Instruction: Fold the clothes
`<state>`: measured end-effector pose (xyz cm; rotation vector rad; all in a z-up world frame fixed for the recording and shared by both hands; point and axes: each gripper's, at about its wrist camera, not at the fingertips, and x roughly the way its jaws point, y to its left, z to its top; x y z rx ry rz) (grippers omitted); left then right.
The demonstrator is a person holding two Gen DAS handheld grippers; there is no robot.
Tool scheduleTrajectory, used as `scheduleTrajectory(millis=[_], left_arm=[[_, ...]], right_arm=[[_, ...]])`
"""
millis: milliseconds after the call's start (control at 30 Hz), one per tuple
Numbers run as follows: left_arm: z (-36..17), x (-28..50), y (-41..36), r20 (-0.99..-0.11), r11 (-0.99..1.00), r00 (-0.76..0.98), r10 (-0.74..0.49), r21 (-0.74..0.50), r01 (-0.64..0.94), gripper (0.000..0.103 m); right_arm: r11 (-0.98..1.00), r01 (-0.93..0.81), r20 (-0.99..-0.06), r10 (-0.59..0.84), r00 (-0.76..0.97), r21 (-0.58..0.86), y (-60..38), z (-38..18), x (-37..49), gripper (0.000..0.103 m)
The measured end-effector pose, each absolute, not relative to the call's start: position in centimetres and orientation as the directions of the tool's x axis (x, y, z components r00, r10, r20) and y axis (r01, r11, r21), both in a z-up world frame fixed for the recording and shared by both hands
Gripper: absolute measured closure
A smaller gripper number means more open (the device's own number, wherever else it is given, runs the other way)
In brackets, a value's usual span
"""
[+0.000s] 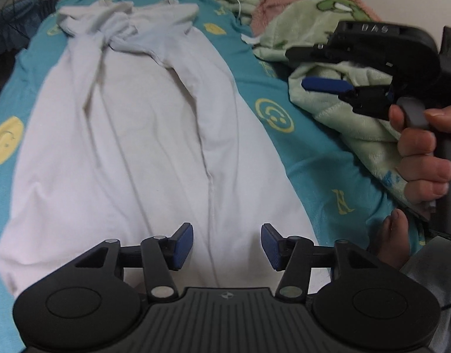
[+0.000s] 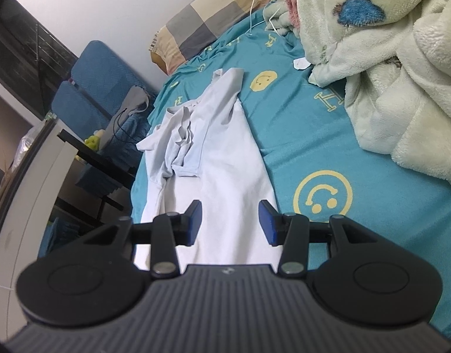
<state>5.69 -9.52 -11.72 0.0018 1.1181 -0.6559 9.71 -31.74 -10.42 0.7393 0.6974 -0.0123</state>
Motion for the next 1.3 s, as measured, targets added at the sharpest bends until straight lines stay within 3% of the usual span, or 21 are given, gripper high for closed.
scheduleTrajectory(millis=[67, 167, 200, 500, 733, 867, 1033, 1067, 1133, 1233, 1300], left_arm=[[-13.2, 6.3, -10.0, -0.843, 0.809, 0.228, -0.488, -0.338, 0.481, 0.058], [-13.8, 6.5, -10.1, -0.850, 0.802, 0.208, -0.484, -0.336, 0.494, 0.093], [-13.6, 6.4, -10.0, -0.849, 0.801, 0.215, -0.483, -0.329, 0.500, 0.098], [-6.5, 6.0, -7.7, -0.805, 0.811, 0.302, -0.511, -0.335, 0.479, 0.100], [-12.0, 8.4, -5.3, -0.911, 0.907, 0.215, -0.352, -0.276, 0.318, 0.099], [-12.2, 9.6, -2.7, -0.893, 0.896, 0.169, -0.418, -0.375, 0.237, 0.094], [-9.2, 9.6, 0.9, -0.878, 0.900, 0.237, -0.416, -0.360, 0.245, 0.063], [-8.7, 9.9, 1.9, -0.876, 0.905, 0.253, -0.410, -0.357, 0.231, 0.052], [-8.0, 10.7, 4.2, -0.877, 0.918, 0.282, -0.388, -0.343, 0.198, 0.039], [-8.3, 12.3, 7.3, -0.896, 0.949, 0.316, -0.313, -0.283, 0.138, 0.029], [-9.3, 13.2, 8.6, -0.907, 0.955, 0.298, -0.297, -0.275, 0.114, 0.028]], right_arm=[[0.748, 0.250, -0.591, 0.227, 0.774, 0.615, -31.8, -10.6, 9.7, 0.057], [0.748, 0.255, -0.596, 0.226, 0.770, 0.613, -31.8, -10.8, 9.8, 0.057], [0.748, 0.257, -0.598, 0.225, 0.769, 0.612, -31.8, -10.8, 9.8, 0.057], [0.746, 0.270, -0.612, 0.225, 0.758, 0.609, -31.9, -11.3, 9.9, 0.057], [0.788, 0.239, -0.646, 0.246, 0.723, 0.568, -30.9, -12.0, 10.1, 0.057], [0.807, 0.237, -0.691, 0.266, 0.672, 0.540, -30.0, -13.0, 9.4, 0.057], [0.809, 0.250, -0.730, 0.289, 0.620, 0.533, -28.6, -14.0, 8.6, 0.057], [0.806, 0.254, -0.736, 0.296, 0.608, 0.534, -28.3, -14.3, 8.3, 0.057], [0.807, 0.264, -0.754, 0.303, 0.583, 0.528, -27.6, -14.7, 7.8, 0.057], [0.828, 0.257, -0.776, 0.292, 0.559, 0.497, -26.3, -14.9, 6.7, 0.057], [0.848, 0.259, -0.792, 0.265, 0.549, 0.463, -25.7, -14.9, 6.1, 0.057]])
